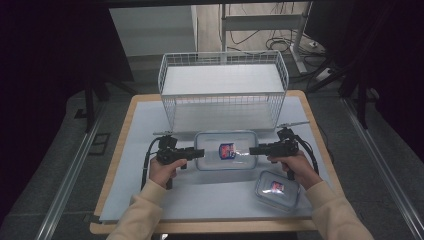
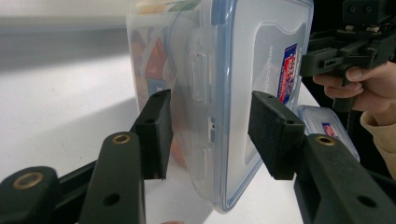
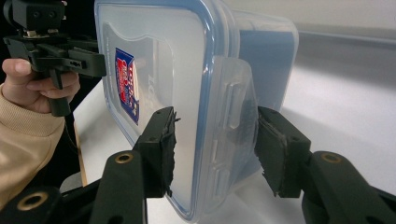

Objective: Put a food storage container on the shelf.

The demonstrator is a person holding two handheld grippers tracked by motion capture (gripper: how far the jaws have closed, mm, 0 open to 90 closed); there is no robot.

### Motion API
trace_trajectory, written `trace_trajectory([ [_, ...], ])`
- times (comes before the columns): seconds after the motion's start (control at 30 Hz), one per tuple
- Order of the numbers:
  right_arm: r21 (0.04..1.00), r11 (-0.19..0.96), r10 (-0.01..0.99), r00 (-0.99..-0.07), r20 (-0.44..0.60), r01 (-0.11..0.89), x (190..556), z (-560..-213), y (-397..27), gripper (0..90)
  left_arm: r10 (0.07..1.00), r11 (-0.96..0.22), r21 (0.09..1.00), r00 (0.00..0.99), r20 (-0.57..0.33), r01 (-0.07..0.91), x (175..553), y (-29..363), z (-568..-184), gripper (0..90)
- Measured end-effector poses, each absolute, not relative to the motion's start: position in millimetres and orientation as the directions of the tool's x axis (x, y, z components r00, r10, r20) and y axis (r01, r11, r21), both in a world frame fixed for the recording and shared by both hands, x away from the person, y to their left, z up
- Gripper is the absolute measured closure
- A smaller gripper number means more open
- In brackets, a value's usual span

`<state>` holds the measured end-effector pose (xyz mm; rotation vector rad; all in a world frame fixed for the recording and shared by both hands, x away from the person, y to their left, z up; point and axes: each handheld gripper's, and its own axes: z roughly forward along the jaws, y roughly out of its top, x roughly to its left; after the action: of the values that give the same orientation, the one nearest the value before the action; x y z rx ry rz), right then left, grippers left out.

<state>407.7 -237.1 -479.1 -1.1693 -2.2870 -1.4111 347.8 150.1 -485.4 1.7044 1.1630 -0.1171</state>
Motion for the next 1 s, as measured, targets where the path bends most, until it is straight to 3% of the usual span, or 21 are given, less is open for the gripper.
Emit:
trace_trajectory([
  [0.47, 0.709, 0.208, 0.507, -0.694, 0.511, 0.674, 400.1, -462.3, -239.8, 49.3, 0.632, -0.005, 0.718, 0.559, -0.537, 0.696, 340.4, 148.5, -469.3, 52.4],
  [1.0, 0.767, 0.216, 0.515, -0.738, 0.436, 0.604, 395.9, -415.1, -237.6, 49.3, 0.623, 0.005, 0.782, 0.61, -0.49, 0.623, 338.8, 152.0, -432.6, 52.5],
])
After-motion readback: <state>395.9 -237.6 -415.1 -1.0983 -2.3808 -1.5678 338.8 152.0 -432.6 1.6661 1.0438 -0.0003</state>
